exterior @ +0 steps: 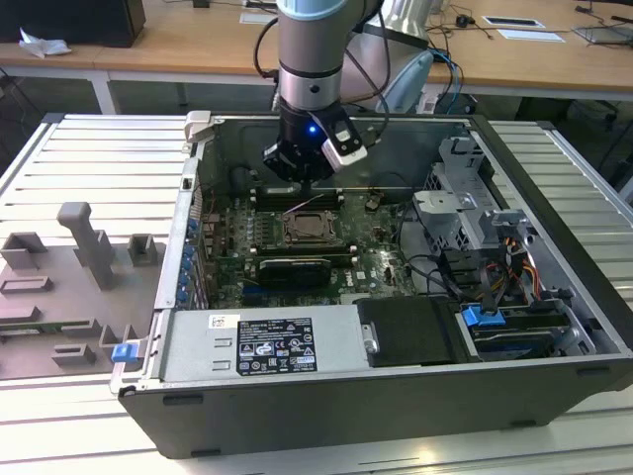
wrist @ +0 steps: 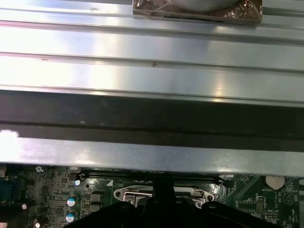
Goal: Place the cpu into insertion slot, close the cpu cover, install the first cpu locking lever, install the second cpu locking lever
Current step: 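Install the first cpu locking lever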
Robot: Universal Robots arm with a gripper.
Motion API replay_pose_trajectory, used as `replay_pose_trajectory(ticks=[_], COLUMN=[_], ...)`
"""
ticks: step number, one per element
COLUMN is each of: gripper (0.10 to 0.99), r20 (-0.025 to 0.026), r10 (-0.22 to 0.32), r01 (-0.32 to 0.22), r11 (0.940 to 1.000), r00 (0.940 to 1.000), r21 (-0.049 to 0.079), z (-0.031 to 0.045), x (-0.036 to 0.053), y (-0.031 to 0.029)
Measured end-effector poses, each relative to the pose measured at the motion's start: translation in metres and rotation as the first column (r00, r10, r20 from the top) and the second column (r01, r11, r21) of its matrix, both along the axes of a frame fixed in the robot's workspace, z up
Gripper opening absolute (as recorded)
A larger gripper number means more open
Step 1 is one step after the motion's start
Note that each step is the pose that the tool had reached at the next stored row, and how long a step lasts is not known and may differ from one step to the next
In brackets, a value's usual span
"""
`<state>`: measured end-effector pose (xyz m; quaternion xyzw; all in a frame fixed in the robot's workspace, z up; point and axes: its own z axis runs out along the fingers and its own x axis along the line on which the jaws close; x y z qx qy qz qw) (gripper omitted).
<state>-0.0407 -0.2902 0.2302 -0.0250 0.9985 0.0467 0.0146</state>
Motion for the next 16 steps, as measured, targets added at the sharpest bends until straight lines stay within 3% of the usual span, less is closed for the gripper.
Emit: replay_pose_trajectory(ticks=[7, 9, 16], gripper=[0.106, 0.106, 0.106], r20=[0.0, 0.0001, 0.0001], r10=[0.0, 0.001, 0.002], r01=[0.0, -0.001, -0.002], r11=[1.0, 1.0, 1.0], r00=[1.0, 1.0, 1.0], r21=[0.0, 0.0, 0.0], z=[-0.0042, -0.0085, -0.0203], x=[0.0096, 0.0158, 0.0188], y=[0.0025, 0.0037, 0.0054])
